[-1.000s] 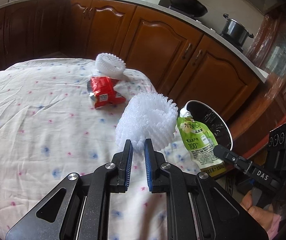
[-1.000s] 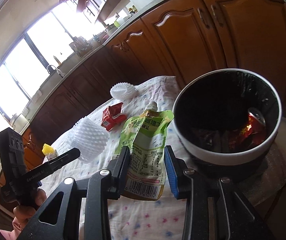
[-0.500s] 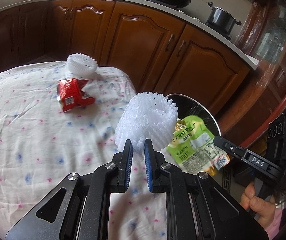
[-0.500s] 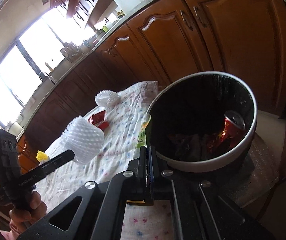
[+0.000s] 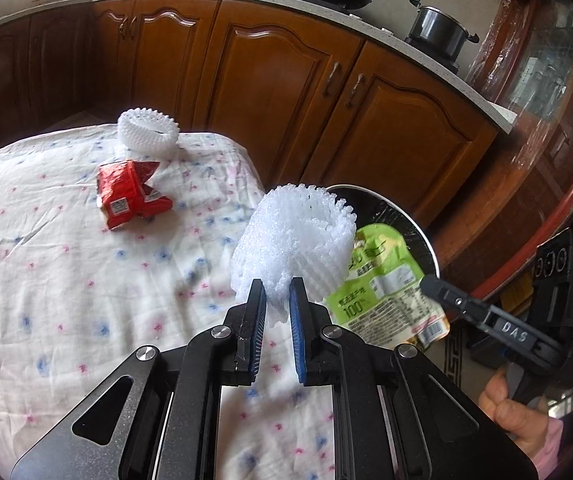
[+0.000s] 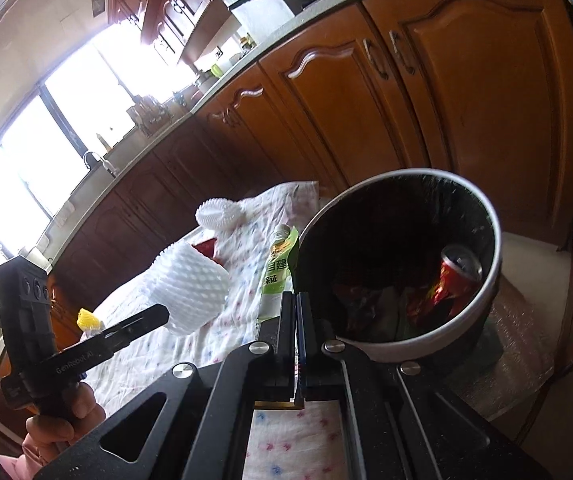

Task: Collect trash
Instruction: 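Carry the foam sleeve and green pouch over the bin and release both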

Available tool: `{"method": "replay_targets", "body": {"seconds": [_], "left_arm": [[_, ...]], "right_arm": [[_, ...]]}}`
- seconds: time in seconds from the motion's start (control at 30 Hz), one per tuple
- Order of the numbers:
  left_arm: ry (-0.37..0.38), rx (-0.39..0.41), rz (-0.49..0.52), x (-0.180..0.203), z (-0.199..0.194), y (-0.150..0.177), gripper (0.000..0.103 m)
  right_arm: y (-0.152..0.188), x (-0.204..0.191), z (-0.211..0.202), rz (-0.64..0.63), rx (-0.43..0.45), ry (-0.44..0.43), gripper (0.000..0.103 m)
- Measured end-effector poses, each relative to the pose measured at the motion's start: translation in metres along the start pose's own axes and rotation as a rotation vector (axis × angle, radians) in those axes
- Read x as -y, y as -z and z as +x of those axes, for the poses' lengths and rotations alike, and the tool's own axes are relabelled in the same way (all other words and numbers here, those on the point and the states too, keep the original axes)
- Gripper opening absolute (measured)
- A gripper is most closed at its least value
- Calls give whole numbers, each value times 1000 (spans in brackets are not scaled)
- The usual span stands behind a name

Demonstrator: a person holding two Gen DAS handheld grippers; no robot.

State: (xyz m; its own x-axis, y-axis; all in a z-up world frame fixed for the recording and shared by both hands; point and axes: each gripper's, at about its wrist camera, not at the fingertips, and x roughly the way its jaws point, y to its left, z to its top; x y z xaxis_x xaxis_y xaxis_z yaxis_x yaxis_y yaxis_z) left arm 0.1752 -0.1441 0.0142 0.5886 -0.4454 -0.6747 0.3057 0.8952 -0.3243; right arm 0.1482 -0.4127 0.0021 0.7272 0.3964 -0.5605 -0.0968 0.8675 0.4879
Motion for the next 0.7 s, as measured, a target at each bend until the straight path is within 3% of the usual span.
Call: {"method": "replay_targets", "body": {"seconds": [0.7], "left_arm": [[52,-65,145,78,60,-33,11]], "right_arm": [[-45,55,-17,20,84,141,1]]}}
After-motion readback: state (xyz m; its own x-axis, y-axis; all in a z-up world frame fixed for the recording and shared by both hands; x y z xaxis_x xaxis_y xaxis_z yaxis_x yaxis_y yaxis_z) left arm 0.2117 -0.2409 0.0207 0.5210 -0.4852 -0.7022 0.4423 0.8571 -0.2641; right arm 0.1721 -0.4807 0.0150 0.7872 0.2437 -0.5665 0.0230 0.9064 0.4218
